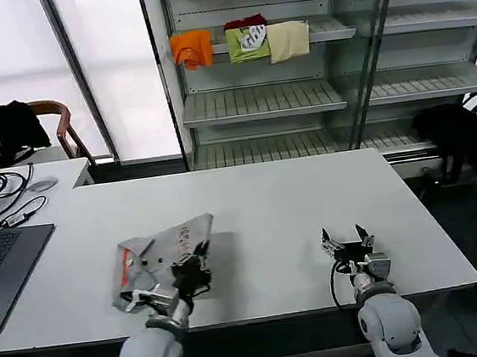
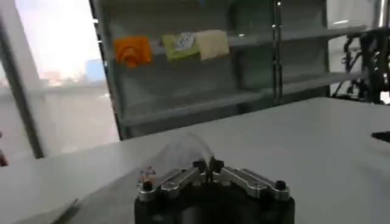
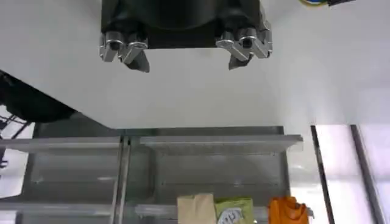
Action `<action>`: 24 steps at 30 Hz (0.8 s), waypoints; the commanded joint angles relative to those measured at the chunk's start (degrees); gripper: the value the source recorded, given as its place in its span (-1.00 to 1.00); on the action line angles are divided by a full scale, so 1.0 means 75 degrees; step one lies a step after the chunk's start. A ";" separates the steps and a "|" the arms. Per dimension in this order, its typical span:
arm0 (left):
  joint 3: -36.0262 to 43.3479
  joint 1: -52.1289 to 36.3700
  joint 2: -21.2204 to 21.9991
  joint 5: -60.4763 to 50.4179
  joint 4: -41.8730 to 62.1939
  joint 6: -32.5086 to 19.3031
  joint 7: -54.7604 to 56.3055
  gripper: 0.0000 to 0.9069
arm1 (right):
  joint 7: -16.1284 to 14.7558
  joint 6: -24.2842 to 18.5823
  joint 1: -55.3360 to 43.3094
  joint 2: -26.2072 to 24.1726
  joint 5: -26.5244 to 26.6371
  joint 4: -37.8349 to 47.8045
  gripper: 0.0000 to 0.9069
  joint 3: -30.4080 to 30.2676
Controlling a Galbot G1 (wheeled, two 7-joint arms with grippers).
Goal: Fold and organize the clothes.
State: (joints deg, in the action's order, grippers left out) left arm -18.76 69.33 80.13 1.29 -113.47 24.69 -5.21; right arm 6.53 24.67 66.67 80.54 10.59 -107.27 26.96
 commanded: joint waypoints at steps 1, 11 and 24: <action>0.1318 -0.0507 0.0432 0.0295 0.0631 -0.0276 0.0174 1.00 | -0.0714 0.0283 -0.0013 0.0183 0.0344 -0.0101 1.00 -0.0326; 0.0578 -0.0376 -0.0126 0.1179 -0.0664 -0.0189 0.0323 1.00 | -0.1023 0.1127 -0.0322 0.0626 0.2506 -0.0283 1.00 -0.1461; -0.2045 0.0134 -0.0693 0.2117 -0.0649 -0.0245 0.0231 1.00 | -0.1009 0.1139 -0.0456 0.0647 0.3405 0.0102 0.93 -0.2853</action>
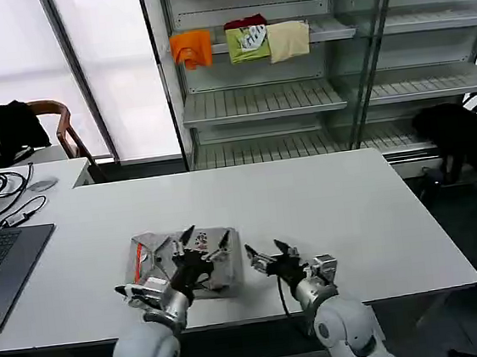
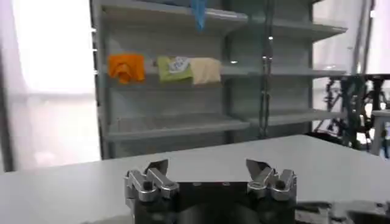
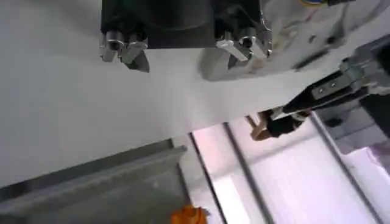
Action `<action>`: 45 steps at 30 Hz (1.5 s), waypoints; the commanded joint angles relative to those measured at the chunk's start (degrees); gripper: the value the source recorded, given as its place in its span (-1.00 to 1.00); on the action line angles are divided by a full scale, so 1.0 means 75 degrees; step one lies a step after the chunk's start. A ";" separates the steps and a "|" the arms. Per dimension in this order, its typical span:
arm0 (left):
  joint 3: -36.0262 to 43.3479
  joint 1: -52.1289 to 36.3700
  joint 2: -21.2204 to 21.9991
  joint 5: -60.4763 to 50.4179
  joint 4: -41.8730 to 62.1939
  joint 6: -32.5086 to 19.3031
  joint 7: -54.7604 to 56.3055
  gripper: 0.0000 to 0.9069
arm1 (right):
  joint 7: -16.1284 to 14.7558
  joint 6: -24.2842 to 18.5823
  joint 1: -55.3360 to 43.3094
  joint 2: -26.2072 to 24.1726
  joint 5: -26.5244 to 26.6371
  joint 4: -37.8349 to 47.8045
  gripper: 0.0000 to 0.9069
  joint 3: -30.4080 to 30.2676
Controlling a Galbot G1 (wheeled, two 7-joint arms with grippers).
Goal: Fold and organize the clothes.
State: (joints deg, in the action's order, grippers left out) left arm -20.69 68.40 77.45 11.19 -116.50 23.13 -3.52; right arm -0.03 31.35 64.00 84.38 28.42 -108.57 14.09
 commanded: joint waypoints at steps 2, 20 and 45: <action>-0.1857 0.0356 -0.0300 0.0857 -0.0226 -0.0053 0.0007 1.00 | -0.0209 0.0248 -0.0082 0.0134 0.0943 0.0415 0.84 -0.1212; -0.1858 0.0411 -0.0142 0.0789 -0.0038 -0.0067 0.0080 1.00 | 0.0244 0.0235 0.0179 -0.0094 0.1294 -0.0169 -1.00 -0.0562; -0.2103 0.0730 -0.0168 0.0762 -0.0064 -0.0121 -0.0020 1.00 | 0.0117 0.0245 0.1371 -0.0895 0.1077 -0.1093 -1.00 0.0497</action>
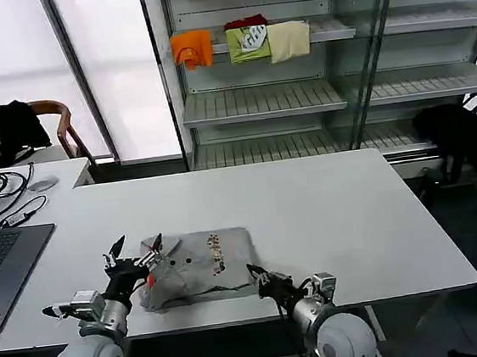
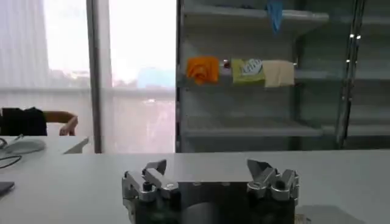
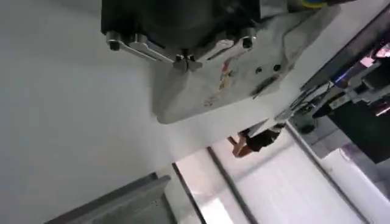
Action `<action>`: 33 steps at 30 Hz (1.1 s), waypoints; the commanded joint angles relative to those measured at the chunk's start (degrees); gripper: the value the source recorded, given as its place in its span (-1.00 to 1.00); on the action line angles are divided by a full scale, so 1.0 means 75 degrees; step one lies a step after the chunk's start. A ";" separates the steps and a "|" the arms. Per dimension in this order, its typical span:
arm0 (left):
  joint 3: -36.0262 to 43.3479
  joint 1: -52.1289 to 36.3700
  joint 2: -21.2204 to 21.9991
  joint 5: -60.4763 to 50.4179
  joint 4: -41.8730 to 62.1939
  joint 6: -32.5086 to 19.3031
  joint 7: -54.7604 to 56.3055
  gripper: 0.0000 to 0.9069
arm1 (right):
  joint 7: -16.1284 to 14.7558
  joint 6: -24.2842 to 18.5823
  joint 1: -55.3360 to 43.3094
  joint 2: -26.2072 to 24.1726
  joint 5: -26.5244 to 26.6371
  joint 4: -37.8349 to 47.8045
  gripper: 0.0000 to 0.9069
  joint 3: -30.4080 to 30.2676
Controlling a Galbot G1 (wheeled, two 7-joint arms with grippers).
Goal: Fold and organize the clothes.
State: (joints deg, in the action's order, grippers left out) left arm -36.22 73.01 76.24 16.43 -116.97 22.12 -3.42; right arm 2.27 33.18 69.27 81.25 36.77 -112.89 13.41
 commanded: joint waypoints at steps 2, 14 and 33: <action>-0.0031 0.0152 -0.0011 0.0083 -0.0022 0.0020 -0.0053 1.00 | -0.0420 -0.0004 0.0791 -0.0519 -0.0187 -0.0565 -1.00 0.0776; -0.0164 0.0208 -0.0019 0.0895 0.0005 -0.0095 0.0158 1.00 | -0.0823 -0.2050 0.0977 -0.0505 -0.3845 -0.0835 1.00 0.0592; -0.0603 0.0471 -0.0398 0.0750 0.0400 -0.1468 0.1013 1.00 | -0.0060 -0.0462 -0.0678 -0.1235 -0.4408 0.0046 1.00 0.1697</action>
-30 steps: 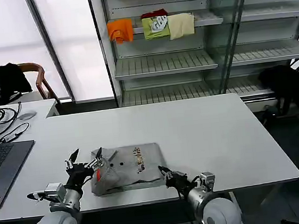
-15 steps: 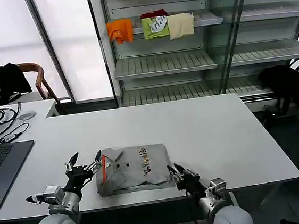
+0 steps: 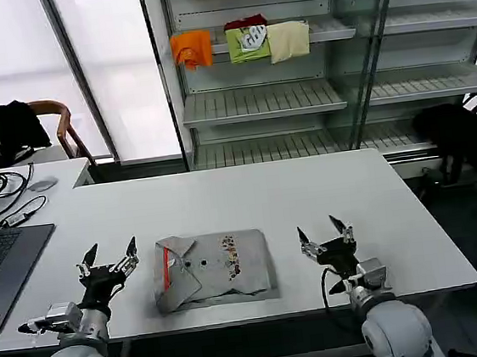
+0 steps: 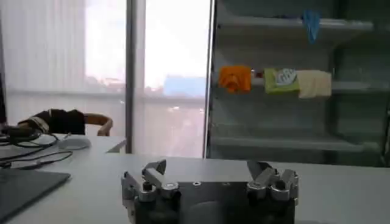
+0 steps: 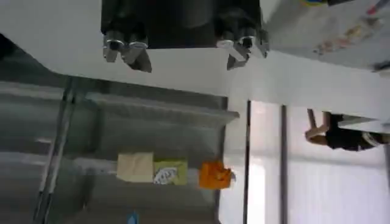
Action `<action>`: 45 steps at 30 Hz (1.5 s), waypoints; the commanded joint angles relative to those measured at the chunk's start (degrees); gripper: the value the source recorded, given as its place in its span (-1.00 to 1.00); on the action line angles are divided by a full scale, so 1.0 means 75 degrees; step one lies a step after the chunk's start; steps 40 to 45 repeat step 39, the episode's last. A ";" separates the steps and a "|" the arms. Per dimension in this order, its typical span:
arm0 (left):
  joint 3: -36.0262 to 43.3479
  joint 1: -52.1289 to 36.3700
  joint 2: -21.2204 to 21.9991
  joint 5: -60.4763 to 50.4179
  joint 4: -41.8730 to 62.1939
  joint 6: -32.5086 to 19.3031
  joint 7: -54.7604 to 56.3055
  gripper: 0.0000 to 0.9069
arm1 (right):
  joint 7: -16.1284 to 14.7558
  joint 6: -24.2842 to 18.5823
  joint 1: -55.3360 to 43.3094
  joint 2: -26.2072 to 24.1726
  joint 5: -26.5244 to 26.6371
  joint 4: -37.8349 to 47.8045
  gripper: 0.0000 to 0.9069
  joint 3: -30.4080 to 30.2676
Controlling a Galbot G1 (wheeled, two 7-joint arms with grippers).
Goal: Fold and organize the clothes.
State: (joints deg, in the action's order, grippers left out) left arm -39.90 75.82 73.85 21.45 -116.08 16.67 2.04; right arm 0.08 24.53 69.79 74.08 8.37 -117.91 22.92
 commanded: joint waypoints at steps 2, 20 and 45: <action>-0.0101 0.0091 -0.0042 0.0125 0.0359 -0.0749 0.0271 1.00 | 0.0177 0.0686 -0.0678 -0.0258 -0.0599 0.0606 1.00 0.0391; -0.0143 0.0160 0.0142 0.0335 0.0489 -0.0664 -0.0300 1.00 | 0.0109 0.0805 -0.0436 -0.0107 -0.0464 0.0376 1.00 0.0441; -0.0173 0.0268 0.0208 0.0378 0.0180 -0.0182 -0.0051 1.00 | 0.0306 0.1146 -0.0282 -0.0105 -0.0013 0.0093 1.00 0.0446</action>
